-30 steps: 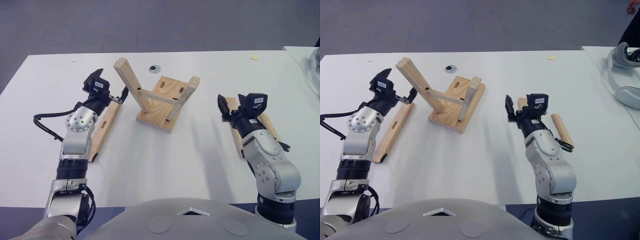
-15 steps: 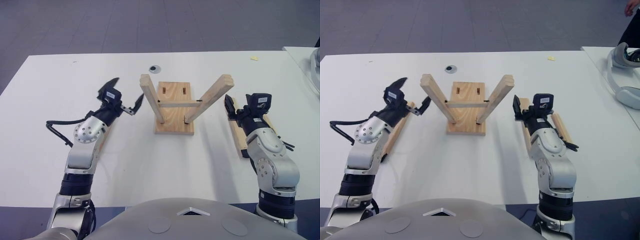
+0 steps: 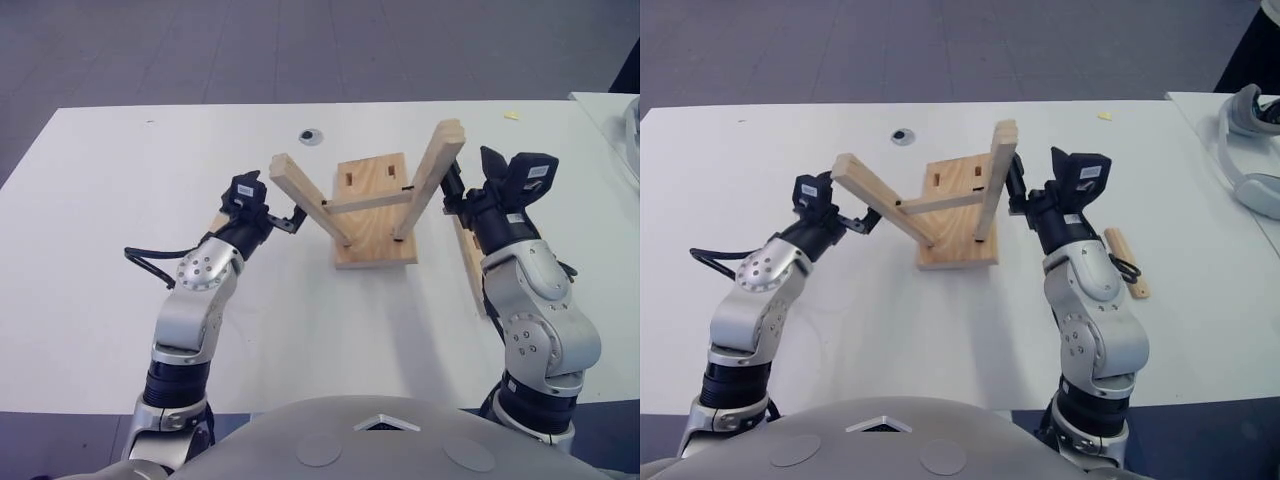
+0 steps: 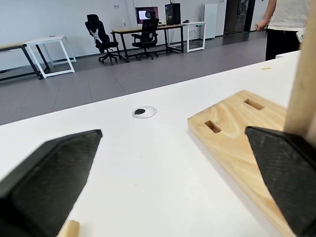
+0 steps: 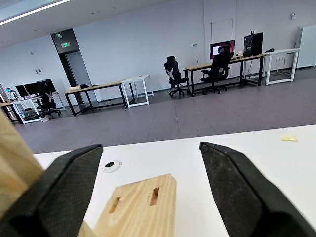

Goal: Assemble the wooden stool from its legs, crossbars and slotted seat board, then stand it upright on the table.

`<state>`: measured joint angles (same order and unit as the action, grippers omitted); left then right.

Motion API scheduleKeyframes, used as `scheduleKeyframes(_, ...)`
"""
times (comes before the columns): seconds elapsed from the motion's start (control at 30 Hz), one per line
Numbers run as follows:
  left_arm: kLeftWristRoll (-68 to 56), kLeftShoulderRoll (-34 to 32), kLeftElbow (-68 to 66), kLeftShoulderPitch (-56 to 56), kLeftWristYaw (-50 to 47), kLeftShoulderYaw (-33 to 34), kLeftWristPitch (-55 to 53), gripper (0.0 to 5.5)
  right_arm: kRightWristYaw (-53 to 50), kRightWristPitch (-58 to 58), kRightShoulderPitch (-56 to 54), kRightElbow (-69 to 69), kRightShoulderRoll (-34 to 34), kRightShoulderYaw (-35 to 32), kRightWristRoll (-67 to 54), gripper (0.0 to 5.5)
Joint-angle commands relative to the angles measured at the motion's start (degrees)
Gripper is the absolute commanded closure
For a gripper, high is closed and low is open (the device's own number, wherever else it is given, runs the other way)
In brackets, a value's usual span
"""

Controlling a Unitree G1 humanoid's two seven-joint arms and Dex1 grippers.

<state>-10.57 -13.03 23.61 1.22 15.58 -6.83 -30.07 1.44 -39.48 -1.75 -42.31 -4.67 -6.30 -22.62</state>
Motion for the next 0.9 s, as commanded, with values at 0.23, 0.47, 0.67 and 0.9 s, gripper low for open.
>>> scheduleKeyframes(0.23, -1.2, 3.4, 5.2, 5.9, 5.0, -10.4, 1.1, 0.1, 5.5, -3.2, 4.1, 3.2, -1.3, 6.0, -4.0, 1.8)
scheduleKeyframes(0.47, -0.9, 2.6, 6.3, 10.0, 3.3, -3.8, 2.2, 0.1, 6.2, 0.3, 5.0, 7.3, -4.2, 5.4, -2.3, 1.8)
scheduleKeyframes(0.67, -1.5, 4.1, 6.9, 10.8, 2.5, -2.9, 2.3, 0.1, 6.8, 0.7, 4.3, 9.0, -5.8, 4.9, -1.7, 1.8)
scheduleKeyframes(0.9, -0.7, 3.2, 4.1, 4.2, 3.0, -4.8, 5.5, 0.1, 6.8, 1.0, 4.5, 9.1, -6.3, 5.5, -0.9, 1.8)
